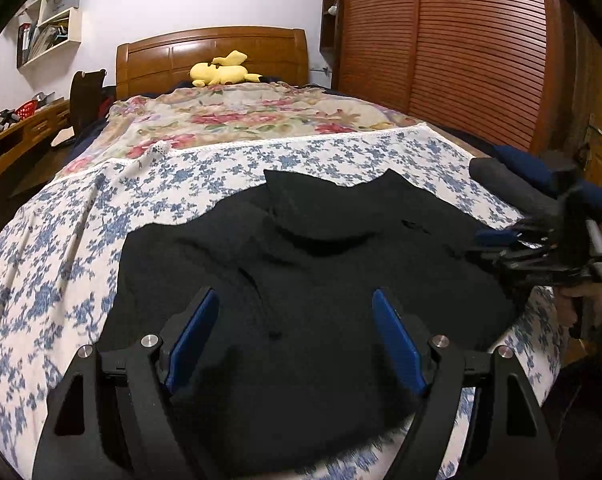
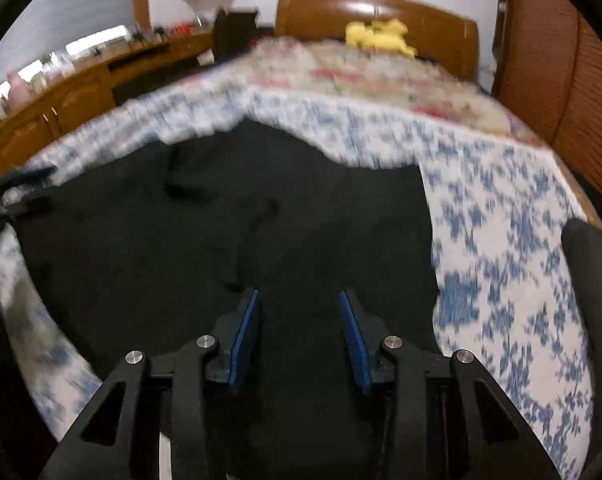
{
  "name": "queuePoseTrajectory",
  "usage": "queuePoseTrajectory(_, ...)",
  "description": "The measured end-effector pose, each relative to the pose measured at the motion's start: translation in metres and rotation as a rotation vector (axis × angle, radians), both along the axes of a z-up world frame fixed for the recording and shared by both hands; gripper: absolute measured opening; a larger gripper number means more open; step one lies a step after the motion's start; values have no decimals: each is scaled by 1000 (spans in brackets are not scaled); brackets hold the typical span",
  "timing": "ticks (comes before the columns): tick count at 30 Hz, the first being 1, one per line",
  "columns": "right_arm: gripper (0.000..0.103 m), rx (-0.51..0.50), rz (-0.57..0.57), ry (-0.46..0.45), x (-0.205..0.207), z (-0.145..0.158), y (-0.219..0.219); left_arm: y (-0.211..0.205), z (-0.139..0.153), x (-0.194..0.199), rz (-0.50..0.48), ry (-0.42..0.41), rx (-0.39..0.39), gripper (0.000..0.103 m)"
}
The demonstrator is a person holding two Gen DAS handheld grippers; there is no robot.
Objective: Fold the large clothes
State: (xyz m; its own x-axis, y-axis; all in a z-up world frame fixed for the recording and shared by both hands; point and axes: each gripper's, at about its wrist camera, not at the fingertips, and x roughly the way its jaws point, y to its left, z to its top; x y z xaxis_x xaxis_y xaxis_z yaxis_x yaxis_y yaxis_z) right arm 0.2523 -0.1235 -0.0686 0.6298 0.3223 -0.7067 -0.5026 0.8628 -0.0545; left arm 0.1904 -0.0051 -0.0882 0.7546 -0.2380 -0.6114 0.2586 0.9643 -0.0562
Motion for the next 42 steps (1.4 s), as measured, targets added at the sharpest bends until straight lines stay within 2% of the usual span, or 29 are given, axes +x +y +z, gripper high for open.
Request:
queuePoseTrajectory(2, 42, -12, -3, 30, 8, -13, -2, -1, -2, -6, 6, 2, 7, 80)
queuePoseTrajectory(6, 42, -11, -30, -28, -1, 5, -9, 0, -6, -19, 20, 6, 22, 80)
queuePoseTrajectory(10, 42, 75, -23, -79, -20, 23, -14, 1, -11, -28, 27, 14, 39, 80)
queuePoseTrajectory(14, 42, 108, 48, -80, -40, 23, 1, 2, -18, -37, 39, 22, 56, 79)
queuePoseTrajectory(16, 42, 113, 94, -68, -46, 18, 14, 4, -19, -40, 47, 27, 63, 66)
queuePoseTrajectory(19, 42, 115, 153, -60, -51, 12, 31, 10, -21, -43, 61, 39, 60, 54)
queuePoseTrajectory(22, 42, 98, 188, -42, -44, 2, 41, 17, -24, -45, 75, 56, 52, 48)
queuePoseTrajectory(24, 42, 61, 191, -6, -25, -12, 44, 22, -29, -44, 84, 80, 46, 45)
queuePoseTrajectory(27, 42, 42, 186, 30, -14, -23, 50, 25, -38, -41, 85, 110, 47, 42)
queuePoseTrajectory(32, 42, 76, 177, -10, -13, -9, 53, 28, -40, -43, 81, 123, 36, 41)
queuePoseTrajectory(36, 42, 104, 221, -25, -17, -5, 65, 29, -36, -50, 83, 112, 37, 41)
queuePoseTrajectory(42, 42, 36, 257, 26, 1, -34, 85, 44, -21, -67, 137, 71, 35, 36)
